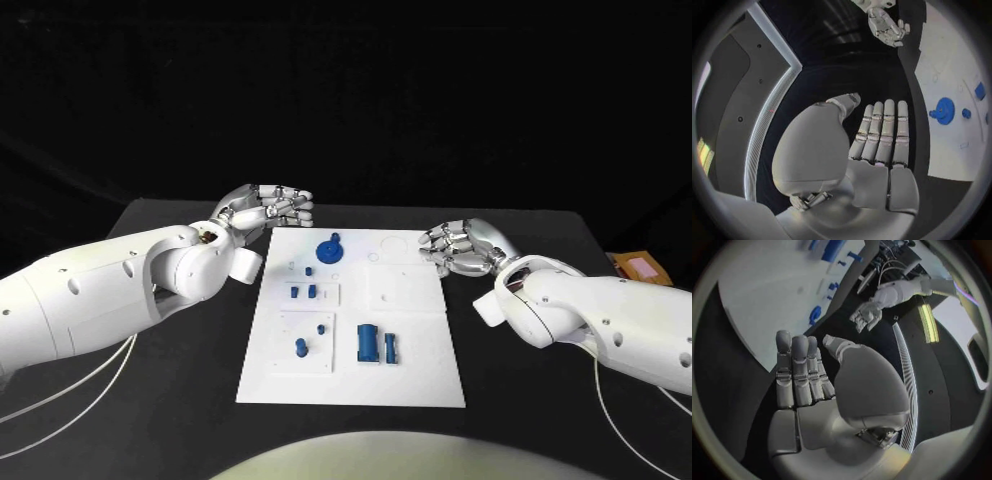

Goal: Assemble the parts on the task board

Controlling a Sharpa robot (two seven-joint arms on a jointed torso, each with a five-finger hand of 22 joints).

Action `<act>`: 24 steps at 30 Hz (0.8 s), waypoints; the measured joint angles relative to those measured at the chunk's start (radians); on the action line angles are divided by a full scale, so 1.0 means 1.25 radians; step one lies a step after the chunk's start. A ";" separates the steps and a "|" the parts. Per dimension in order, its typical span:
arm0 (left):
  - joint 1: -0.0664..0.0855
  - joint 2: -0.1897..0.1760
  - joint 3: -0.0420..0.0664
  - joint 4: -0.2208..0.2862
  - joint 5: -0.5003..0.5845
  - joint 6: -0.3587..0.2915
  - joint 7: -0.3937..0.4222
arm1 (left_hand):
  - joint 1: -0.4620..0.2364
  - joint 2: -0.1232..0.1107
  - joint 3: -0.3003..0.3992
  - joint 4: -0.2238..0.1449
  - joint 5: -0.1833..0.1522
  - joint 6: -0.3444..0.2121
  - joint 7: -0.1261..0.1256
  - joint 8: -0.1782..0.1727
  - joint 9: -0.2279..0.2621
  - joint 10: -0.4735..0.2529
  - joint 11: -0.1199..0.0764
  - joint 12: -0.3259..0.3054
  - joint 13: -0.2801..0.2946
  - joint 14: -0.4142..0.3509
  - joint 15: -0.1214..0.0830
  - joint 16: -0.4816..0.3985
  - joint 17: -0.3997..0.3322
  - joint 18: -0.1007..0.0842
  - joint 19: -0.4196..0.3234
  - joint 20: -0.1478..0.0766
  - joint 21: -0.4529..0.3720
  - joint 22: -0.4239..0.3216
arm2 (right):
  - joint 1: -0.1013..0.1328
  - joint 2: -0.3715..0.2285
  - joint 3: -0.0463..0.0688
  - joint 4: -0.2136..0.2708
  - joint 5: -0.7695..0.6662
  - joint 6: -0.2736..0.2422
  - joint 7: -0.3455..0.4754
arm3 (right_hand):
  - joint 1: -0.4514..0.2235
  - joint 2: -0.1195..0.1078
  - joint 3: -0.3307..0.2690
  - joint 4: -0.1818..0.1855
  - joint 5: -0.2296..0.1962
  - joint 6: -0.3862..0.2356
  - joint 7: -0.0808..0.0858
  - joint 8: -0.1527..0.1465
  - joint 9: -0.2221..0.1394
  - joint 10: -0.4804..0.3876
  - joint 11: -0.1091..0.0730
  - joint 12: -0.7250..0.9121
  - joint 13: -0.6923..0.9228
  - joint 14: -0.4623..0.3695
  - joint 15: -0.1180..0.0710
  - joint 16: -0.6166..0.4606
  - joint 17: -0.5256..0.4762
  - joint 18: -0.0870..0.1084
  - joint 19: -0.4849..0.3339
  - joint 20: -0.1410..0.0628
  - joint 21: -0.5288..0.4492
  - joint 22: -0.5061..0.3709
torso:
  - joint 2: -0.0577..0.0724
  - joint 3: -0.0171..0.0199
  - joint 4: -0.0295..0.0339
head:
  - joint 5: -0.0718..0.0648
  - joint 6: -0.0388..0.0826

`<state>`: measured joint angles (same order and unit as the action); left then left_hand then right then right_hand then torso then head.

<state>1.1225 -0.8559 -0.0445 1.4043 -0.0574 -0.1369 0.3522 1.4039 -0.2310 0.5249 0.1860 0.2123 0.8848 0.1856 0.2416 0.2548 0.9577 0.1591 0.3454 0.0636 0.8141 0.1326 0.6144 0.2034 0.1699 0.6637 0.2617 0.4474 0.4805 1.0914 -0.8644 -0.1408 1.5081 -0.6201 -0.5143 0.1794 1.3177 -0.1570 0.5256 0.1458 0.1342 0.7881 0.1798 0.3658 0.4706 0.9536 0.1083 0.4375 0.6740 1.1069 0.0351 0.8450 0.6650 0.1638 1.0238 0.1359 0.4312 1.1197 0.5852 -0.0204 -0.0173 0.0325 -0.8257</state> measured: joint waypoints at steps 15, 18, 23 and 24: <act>-0.014 0.048 0.000 -0.072 0.052 -0.063 0.062 | -0.217 0.103 -0.229 -0.084 -0.093 -0.384 -0.087 -0.117 -0.119 -0.406 -0.061 -0.224 -0.028 -0.366 -0.042 -0.364 -0.112 -0.076 -0.296 -0.102 -0.271 -0.262 | 0.011 0.075 0.018 -0.151 0.294 0.042 0.130 | -0.217 0.070 -0.215 -0.084 -0.069 -0.327 -0.068 -0.199 -0.237 -0.320 -0.029 -0.297 -0.466 -0.536 0.018 -0.552 -0.398 -0.062 -0.487 -0.023 -0.317 -0.628 | -0.020 0.0036 0.0049 | -0.007 0.055; -0.018 0.048 0.003 -0.057 0.052 -0.075 0.061 | -0.319 0.134 -0.302 -0.109 -0.122 -0.507 -0.111 -0.146 -0.151 -0.543 -0.086 -0.244 -0.037 -0.475 -0.067 -0.412 -0.131 -0.094 -0.385 -0.142 -0.304 -0.309 | 0.005 0.074 0.032 -0.125 0.302 0.027 0.132 | -0.347 0.092 -0.295 -0.096 -0.084 -0.444 -0.097 -0.235 -0.291 -0.490 -0.051 -0.317 -0.494 -0.671 0.000 -0.600 -0.450 -0.089 -0.616 -0.056 -0.328 -0.732 | -0.020 0.0041 0.0053 | -0.009 0.064; -0.026 0.051 0.010 -0.018 0.051 -0.122 0.064 | -0.695 0.164 -0.370 -0.132 -0.150 -0.624 -0.133 -0.174 -0.182 -0.673 -0.110 -0.261 -0.045 -0.577 -0.090 -0.458 -0.149 -0.109 -0.470 -0.182 -0.336 -0.353 | -0.011 0.072 0.068 -0.053 0.340 -0.022 0.154 | -0.742 0.112 -0.368 -0.108 -0.096 -0.553 -0.124 -0.269 -0.341 -0.649 -0.072 -0.333 -0.521 -0.796 -0.016 -0.644 -0.498 -0.108 -0.734 -0.087 -0.335 -0.827 | -0.023 0.0071 0.0072 | -0.014 0.101; -0.028 0.051 0.012 -0.008 0.051 -0.135 0.065 | -0.758 0.167 -0.378 -0.134 -0.153 -0.637 -0.135 -0.177 -0.185 -0.687 -0.113 -0.262 -0.046 -0.589 -0.092 -0.463 -0.152 -0.119 -0.479 -0.185 -0.339 -0.358 | -0.014 0.071 0.076 -0.038 0.351 -0.034 0.160 | -0.788 0.114 -0.375 -0.110 -0.097 -0.564 -0.128 -0.272 -0.346 -0.666 -0.074 -0.337 -0.523 -0.809 -0.018 -0.649 -0.503 -0.108 -0.746 -0.090 -0.335 -0.837 | -0.024 0.0078 0.0078 | -0.015 0.110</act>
<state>1.0870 -0.7921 -0.0294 1.3944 0.0067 -0.3059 0.4332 0.4570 -0.0221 0.0526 0.0184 0.0214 0.0891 0.0164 0.0207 0.0230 0.0992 0.0178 0.0178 0.0065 0.0783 0.0174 0.0355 0.0140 0.0218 0.0652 0.0303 0.0237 0.0336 1.0741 -0.7753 -0.0462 1.4611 -0.1811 -0.5572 0.3795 0.3328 -0.0149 0.0563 0.0088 0.0131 0.0826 0.0204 0.0255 0.0378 0.1210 0.0158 0.0165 0.0200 0.0950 0.0125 0.0335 0.0364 0.0291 0.0910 0.0232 0.0124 0.0729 0.5552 -0.0106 -0.0075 0.0131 -0.6883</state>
